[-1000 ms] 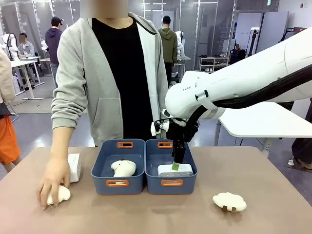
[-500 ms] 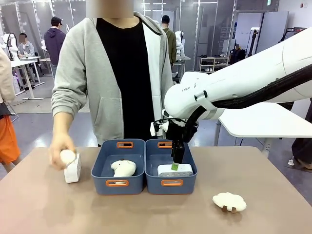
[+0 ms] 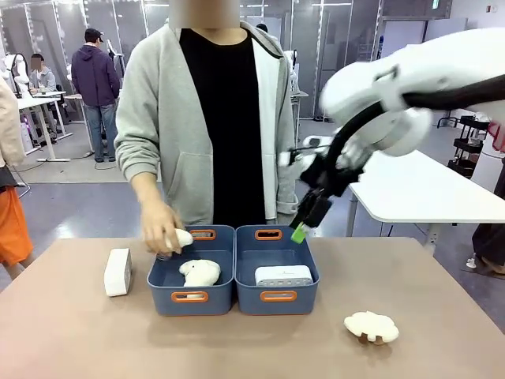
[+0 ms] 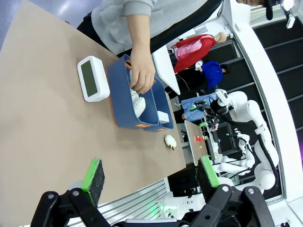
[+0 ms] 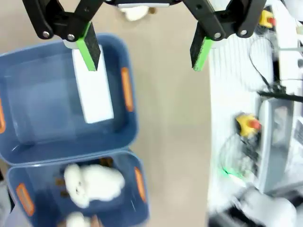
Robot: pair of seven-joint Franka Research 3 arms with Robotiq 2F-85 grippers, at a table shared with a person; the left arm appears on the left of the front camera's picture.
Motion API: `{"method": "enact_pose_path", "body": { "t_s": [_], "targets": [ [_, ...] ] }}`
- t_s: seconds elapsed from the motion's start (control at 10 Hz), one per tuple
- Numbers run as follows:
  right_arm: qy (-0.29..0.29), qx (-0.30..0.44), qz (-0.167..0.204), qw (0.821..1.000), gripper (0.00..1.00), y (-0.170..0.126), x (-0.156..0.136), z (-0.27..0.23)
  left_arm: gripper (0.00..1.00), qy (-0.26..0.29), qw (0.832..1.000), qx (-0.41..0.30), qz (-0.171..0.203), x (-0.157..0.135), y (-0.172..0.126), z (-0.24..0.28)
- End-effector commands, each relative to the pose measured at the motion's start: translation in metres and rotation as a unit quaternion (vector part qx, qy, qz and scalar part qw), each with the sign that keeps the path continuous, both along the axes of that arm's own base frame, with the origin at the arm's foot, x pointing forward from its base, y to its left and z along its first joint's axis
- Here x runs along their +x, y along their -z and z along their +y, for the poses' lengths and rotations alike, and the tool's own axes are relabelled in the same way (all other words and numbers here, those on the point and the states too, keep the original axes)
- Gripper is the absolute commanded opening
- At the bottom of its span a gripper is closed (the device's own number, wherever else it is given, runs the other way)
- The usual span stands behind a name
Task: Sort the digital clocks into the basket.
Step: Pick up the Digital clock from the table and place it into the empty Plastic storage basket.
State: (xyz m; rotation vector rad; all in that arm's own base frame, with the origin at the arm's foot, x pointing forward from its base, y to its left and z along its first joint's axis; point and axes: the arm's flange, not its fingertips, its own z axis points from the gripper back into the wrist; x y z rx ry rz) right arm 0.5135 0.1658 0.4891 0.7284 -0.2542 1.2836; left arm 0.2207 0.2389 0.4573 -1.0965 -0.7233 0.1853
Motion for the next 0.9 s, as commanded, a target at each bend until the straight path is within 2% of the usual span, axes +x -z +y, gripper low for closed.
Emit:
{"method": "enact_pose_path", "body": {
  "t_s": [0.0,0.2,0.4,0.6,0.7,0.8],
  "targets": [
    [0.118,0.137,0.071,0.981,0.97,0.012,-0.023,-0.075,1.00,0.004,1.000,-0.004,-0.015,0.001,-0.001,0.002],
    [0.217,0.241,0.102,0.940,0.97,0.031,-0.055,-0.159,1.00,0.004,1.000,-0.004,-0.015,0.001,-0.001,0.002],
    [0.321,0.281,0.122,0.896,0.97,0.068,-0.090,-0.234,1.00,0.004,1.000,-0.004,-0.015,0.001,-0.001,0.002],
    [0.407,0.345,0.123,0.837,0.97,0.109,-0.133,-0.295,1.00,0.004,1.000,-0.004,-0.015,0.001,-0.001,0.002],
    [0.431,0.376,0.111,0.813,0.97,0.125,-0.141,-0.309,1.00,0.004,1.000,-0.004,-0.015,0.001,-0.001,0.002],
    [0.377,0.304,0.152,0.861,0.97,0.104,-0.122,-0.291,1.00,0.004,1.000,-0.004,-0.015,0.001,-0.001,0.002]
  ]
}}
